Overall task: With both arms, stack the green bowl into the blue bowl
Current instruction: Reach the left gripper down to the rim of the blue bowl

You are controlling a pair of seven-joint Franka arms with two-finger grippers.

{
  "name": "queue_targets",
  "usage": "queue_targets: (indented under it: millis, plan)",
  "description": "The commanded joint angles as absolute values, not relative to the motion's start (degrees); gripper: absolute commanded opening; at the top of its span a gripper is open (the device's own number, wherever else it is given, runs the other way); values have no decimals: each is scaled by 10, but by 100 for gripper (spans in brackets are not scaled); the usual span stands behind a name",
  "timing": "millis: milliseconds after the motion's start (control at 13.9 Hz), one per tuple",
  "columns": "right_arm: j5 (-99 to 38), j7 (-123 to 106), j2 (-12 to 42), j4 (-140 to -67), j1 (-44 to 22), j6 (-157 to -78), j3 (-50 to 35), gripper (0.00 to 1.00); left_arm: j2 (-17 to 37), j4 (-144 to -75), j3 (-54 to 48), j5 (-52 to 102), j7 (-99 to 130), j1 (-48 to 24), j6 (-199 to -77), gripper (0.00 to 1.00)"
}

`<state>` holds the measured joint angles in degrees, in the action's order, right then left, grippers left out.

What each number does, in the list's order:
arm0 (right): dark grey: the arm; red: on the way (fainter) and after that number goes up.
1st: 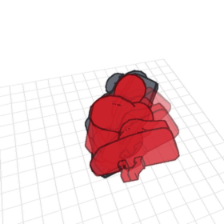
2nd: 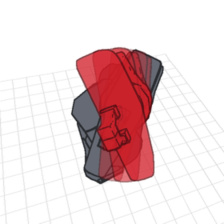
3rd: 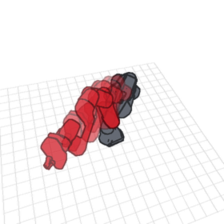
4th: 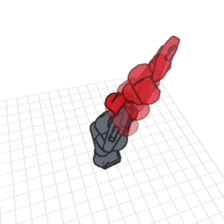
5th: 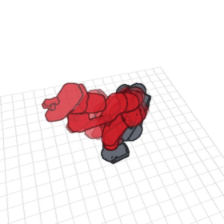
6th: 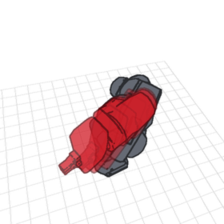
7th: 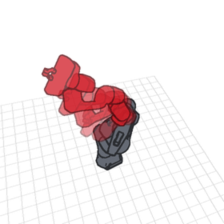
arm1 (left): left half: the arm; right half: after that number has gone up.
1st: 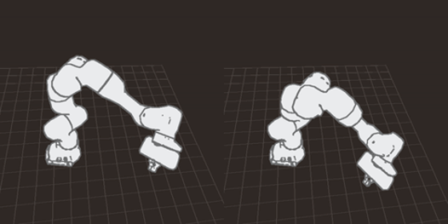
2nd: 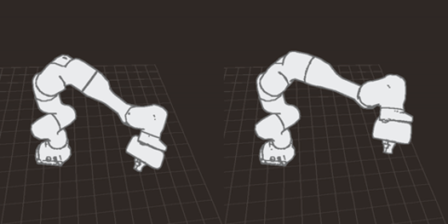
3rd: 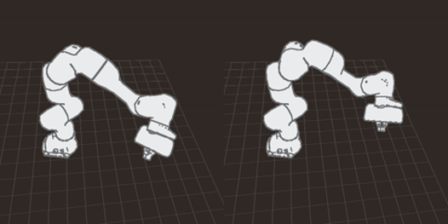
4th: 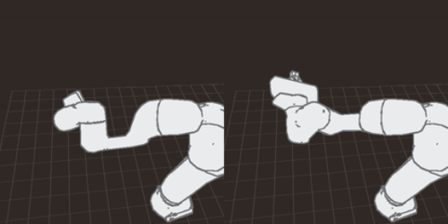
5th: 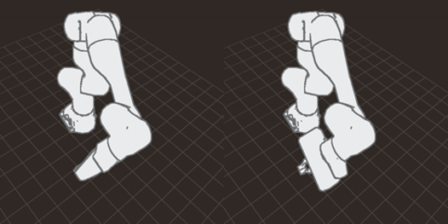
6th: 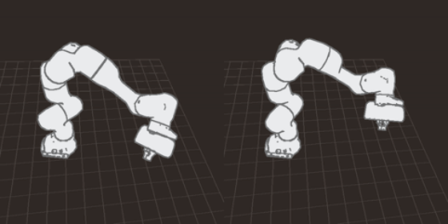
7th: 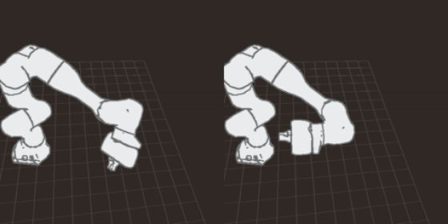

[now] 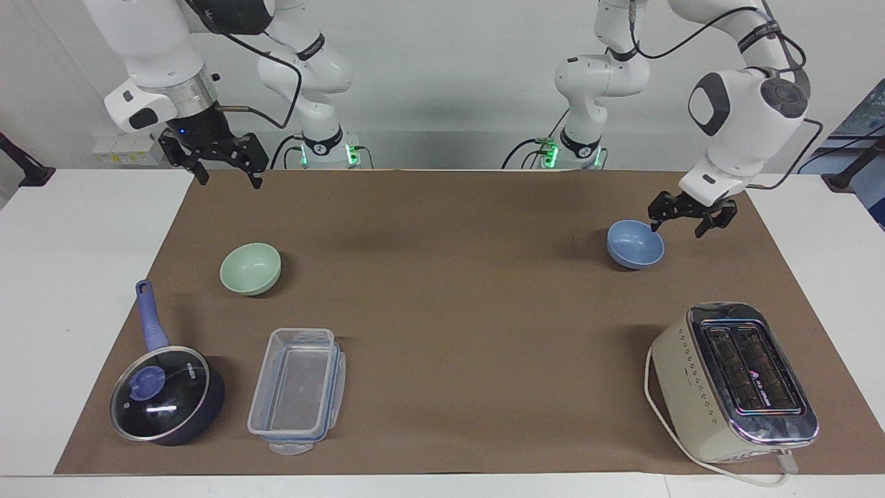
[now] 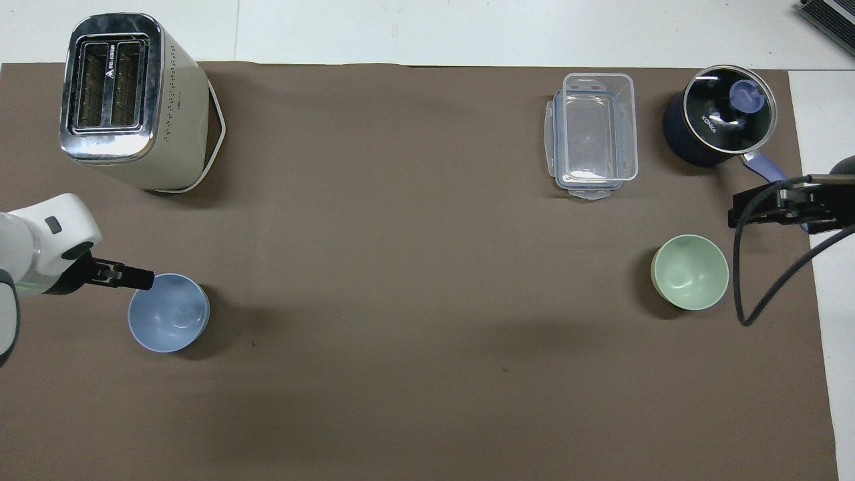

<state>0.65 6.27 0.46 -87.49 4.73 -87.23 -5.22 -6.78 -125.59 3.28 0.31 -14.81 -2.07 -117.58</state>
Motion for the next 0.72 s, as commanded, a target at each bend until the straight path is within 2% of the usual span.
queue_targets:
  millis: [0, 216, 288, 360, 432, 648]
  plan:
    - [-5, 65, 10, -867, 52, -876, -54, 100, -99, -1344, 34, 7, -149, -27, -1245, 100]
    - [-5, 65, 10, -867, 52, -876, -54, 100, -93, -1412, 34, 7, -143, -32, -1324, 100]
    - [-5, 64, 10, -867, 52, -876, -54, 100, -92, -1429, 34, 9, -138, -32, -1350, 97]
    - [-5, 65, 10, -867, 52, -876, -54, 100, -93, -1433, 34, 9, -129, -31, -1351, 33]
    - [-5, 65, 10, -867, 52, -876, -54, 100, -92, -1432, 34, 9, -128, -31, -1349, 0]
    - [-5, 65, 10, -867, 52, -876, -54, 100, -89, -1426, 34, 9, -128, -31, -1346, 0]
